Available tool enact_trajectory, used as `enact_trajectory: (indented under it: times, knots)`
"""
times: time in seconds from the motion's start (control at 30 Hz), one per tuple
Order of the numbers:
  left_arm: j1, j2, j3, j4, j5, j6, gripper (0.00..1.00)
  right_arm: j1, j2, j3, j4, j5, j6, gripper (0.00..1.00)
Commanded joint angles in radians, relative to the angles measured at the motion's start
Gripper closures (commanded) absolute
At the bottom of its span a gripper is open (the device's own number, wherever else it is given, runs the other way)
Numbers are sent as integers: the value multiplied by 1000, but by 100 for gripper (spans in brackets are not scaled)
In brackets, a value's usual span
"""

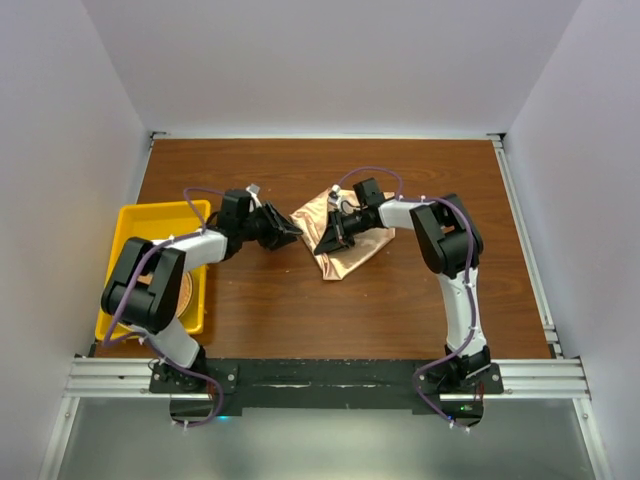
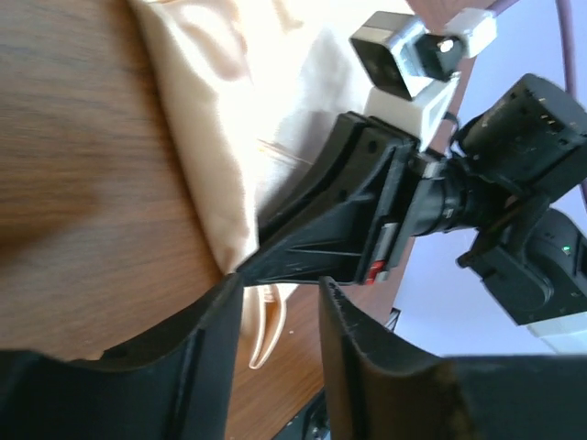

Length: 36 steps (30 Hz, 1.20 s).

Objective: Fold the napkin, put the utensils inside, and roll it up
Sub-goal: Roll the napkin with the utensil

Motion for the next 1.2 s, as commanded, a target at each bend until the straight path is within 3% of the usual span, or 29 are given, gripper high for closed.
enact_trajectory:
  times: [0.0, 0.17, 0.27, 0.43, 0.57, 0.77, 1.1, 1.17]
  knots:
    - [10, 52, -26, 223, 100, 0, 65, -17, 65, 46, -93, 25, 89, 100]
    - [10, 152, -74, 623, 156, -102, 91, -22, 106, 92, -130, 20, 99, 100]
    - [8, 241, -80, 834, 155, -165, 100, -24, 114, 95, -119, 13, 108, 100]
    - [7, 368, -29, 1032, 146, -202, 100, -24, 121, 104, -138, 3, 91, 100]
    - [4, 462, 34, 1007, 129, -170, 100, -24, 123, 107, -165, 8, 65, 100]
    - [-27, 479, 64, 662, -9, -95, 100, -25, 132, 110, -158, 2, 69, 100]
    - [-41, 553, -6, 640, -97, -159, 100, -25, 131, 135, -196, 20, 31, 100]
    - [-46, 543, 12, 612, -118, -156, 100, -24, 124, 144, -213, 39, 17, 96]
